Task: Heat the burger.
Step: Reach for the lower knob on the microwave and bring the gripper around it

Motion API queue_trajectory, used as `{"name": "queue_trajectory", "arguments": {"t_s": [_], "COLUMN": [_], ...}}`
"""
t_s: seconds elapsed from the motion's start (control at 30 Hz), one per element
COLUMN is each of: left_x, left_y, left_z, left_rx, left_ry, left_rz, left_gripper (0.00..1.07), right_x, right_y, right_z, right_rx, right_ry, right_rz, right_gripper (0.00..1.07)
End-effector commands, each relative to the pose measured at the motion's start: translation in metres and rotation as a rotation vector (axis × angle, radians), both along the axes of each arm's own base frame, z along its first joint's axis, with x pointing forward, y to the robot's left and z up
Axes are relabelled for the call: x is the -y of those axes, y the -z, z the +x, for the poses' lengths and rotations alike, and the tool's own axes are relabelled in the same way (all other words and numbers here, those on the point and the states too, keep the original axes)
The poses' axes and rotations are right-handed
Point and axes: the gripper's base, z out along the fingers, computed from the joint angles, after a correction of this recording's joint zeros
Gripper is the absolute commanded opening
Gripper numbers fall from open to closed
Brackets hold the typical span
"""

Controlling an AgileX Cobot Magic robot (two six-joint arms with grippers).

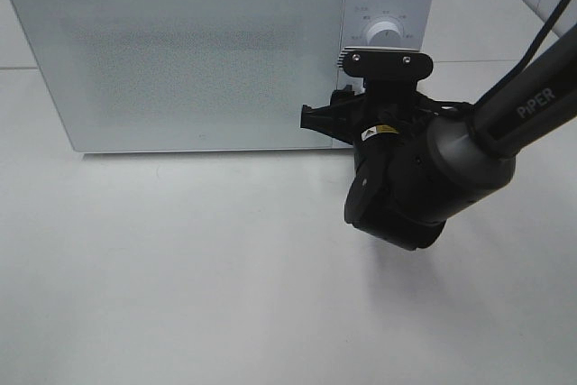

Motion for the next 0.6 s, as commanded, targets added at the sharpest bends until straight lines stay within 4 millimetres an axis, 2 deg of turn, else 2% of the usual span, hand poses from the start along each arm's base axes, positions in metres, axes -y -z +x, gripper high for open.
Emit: {"name": "queue_trajectory", "arguments": {"t_s": [0.03,0.07,0.1,0.13,0.2,0.23,0.27,0.37,0.6], "left_x": [0.0001,0.0001,0.0001,0.0001,0.0001,0.0001,0.0001,0.0001,0.0001], "left_y": [-0.0001,-0.0001,-0.0001,-0.0001,-0.0001,-0.0001,-0.0001,-0.0001,-0.0001], "left_z": [-0.0003,-0.0003,-0.0003,-0.0003,-0.0003,-0.0003,-0.0003,-0.0003,-0.0003], "left_rx": [0.016,0.016,0.016,0.016,0.016,0.016,0.016,0.016,0.016], "left_ry": [0.001,0.001,0.001,0.001,0.001,0.001,0.001,0.001,0.001], "left_rz": [-0.003,-0.003,-0.003,-0.003,-0.003,-0.003,-0.003,-0.003,-0.003], "left_gripper": [1.01,1.01,1.01,1.01,1.01,1.01,1.01,1.01,1.01], "right_x": [0.008,0.0077,0.0076,0.0076,0.0076,0.0076,0.0076,0.0074,0.0073], "right_y": [-0.0212,-0.0214,-0.0214,-0.0214,-0.0214,-0.0214,-0.0214,-0.0213,-0.0213], "right_z": [0.0056,0.0057,0.0057,0.0057,0.0057,0.0057,0.0057,0.0058,0.0058], "right_rx": [0.205,0.206,0.206,0.206,0.206,0.206,0.206,0.205,0.209], "right_ry": [0.076,0.072,0.071,0.071,0.071,0.071,0.071,0.069,0.07], "right_rz": [-0.033,-0.033,-0.033,-0.033,-0.033,-0.033,-0.033,-0.033,-0.011], "right_gripper": [0.44,0.4,0.31,0.31,0.18,0.18,0.12,0.07,0.05]}}
